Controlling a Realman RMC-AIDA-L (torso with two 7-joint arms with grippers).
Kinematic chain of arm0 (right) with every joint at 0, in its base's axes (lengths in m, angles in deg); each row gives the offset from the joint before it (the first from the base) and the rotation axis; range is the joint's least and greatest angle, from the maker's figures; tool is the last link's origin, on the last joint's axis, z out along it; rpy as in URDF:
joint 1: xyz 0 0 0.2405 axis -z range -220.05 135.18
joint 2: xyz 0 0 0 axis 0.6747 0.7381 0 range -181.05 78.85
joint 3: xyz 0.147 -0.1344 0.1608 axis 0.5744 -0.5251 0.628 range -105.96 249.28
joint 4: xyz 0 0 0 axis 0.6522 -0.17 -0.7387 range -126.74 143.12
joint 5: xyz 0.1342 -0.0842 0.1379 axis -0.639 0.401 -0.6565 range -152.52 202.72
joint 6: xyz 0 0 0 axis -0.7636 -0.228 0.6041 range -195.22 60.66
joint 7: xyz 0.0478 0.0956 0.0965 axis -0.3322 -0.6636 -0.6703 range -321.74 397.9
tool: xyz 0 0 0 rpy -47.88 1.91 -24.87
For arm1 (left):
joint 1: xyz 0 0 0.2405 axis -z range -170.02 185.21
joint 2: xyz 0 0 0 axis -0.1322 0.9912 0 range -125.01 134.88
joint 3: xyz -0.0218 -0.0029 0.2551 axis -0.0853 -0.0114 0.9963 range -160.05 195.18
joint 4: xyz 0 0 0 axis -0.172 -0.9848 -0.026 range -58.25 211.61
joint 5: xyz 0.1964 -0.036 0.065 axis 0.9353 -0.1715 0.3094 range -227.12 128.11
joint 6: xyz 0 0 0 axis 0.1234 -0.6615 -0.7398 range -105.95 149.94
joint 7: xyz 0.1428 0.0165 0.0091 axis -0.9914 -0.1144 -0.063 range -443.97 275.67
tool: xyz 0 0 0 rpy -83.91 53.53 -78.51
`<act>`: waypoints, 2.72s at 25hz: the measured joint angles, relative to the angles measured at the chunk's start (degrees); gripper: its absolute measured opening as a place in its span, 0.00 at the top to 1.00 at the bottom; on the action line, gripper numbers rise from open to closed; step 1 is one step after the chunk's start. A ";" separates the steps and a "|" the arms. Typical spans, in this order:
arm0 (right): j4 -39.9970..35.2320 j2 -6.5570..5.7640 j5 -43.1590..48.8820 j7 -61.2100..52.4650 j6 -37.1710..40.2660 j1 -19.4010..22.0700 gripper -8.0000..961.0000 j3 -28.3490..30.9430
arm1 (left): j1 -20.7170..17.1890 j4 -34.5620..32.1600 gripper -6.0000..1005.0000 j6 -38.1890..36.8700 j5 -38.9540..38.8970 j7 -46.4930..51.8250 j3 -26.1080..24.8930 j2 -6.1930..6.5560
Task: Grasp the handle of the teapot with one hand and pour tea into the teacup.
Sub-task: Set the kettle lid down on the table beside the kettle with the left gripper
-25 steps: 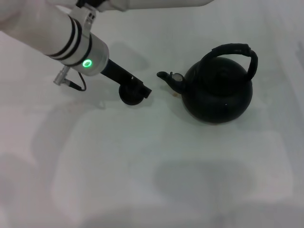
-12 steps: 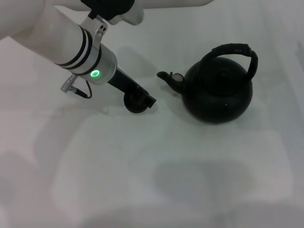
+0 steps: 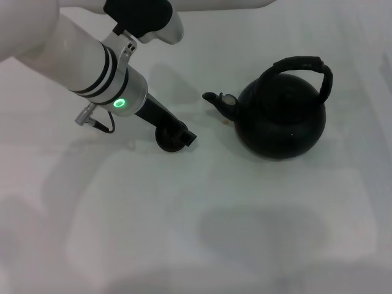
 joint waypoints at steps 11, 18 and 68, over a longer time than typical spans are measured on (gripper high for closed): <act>-0.01 0.00 0.00 -0.02 0.00 0.00 0.09 -0.01 | 0.33 0.57 0.34 2.11 0.01 -0.07 0.84 -0.07; -0.07 0.00 0.00 -0.02 0.00 0.00 0.09 -0.01 | 0.35 0.71 0.35 2.51 0.04 0.00 1.53 -0.08; -0.07 0.00 -0.11 0.31 0.36 0.18 0.09 -1.32 | -2.98 -12.50 0.12 1.08 0.55 2.13 0.86 0.10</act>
